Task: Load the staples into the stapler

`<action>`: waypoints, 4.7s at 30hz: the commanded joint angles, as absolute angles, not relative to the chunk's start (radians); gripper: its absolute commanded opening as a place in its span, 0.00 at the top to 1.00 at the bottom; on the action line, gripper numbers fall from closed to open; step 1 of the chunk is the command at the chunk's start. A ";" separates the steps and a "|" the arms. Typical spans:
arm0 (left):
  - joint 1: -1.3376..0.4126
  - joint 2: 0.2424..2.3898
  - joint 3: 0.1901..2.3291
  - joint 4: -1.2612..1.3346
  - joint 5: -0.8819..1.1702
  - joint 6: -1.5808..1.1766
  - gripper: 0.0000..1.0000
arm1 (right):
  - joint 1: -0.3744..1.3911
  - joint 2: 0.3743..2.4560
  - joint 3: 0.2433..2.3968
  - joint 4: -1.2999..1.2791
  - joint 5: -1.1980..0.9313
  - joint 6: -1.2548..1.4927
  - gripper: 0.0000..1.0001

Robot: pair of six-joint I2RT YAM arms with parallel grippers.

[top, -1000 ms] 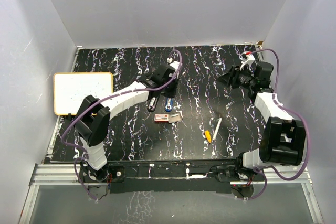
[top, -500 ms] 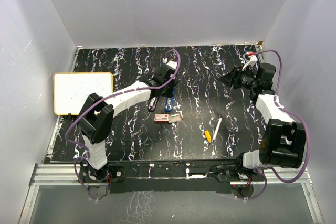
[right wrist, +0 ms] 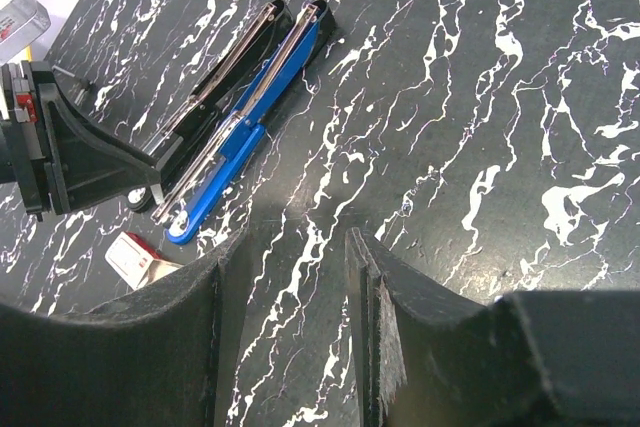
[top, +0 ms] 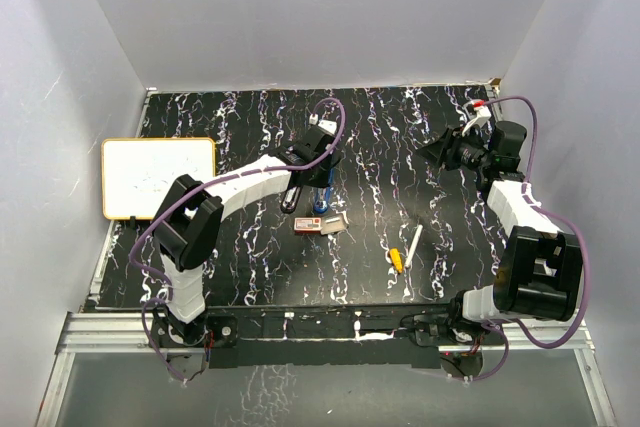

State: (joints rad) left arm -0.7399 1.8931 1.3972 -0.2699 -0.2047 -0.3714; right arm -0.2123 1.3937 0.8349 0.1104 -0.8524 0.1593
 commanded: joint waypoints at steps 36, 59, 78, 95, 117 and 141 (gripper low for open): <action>-0.784 1.896 1.402 -0.286 -0.298 -0.358 1.00 | -0.227 1.358 0.821 0.188 -0.876 0.167 0.55; -0.785 1.908 1.399 -0.284 -0.308 -0.369 1.00 | -0.232 1.351 0.817 0.194 -0.879 0.172 0.55; -0.786 1.849 1.439 -0.325 -0.322 -0.375 1.00 | -0.234 1.356 0.815 0.196 -0.874 0.172 0.55; -0.796 1.818 1.420 -0.300 -0.312 -0.307 1.00 | -0.235 1.357 0.814 0.198 -0.873 0.170 0.55; -0.818 1.826 1.394 -0.297 -0.403 -0.317 1.00 | -0.242 1.356 0.811 0.197 -0.874 0.169 0.55; -0.817 1.859 1.373 -0.267 -0.401 -0.363 1.00 | -0.245 1.351 0.806 0.202 -0.879 0.167 0.55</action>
State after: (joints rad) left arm -0.8146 1.8633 1.3735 -0.2665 -0.3733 -0.3561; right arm -0.2367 1.3861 0.8036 0.1417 -0.8639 0.1665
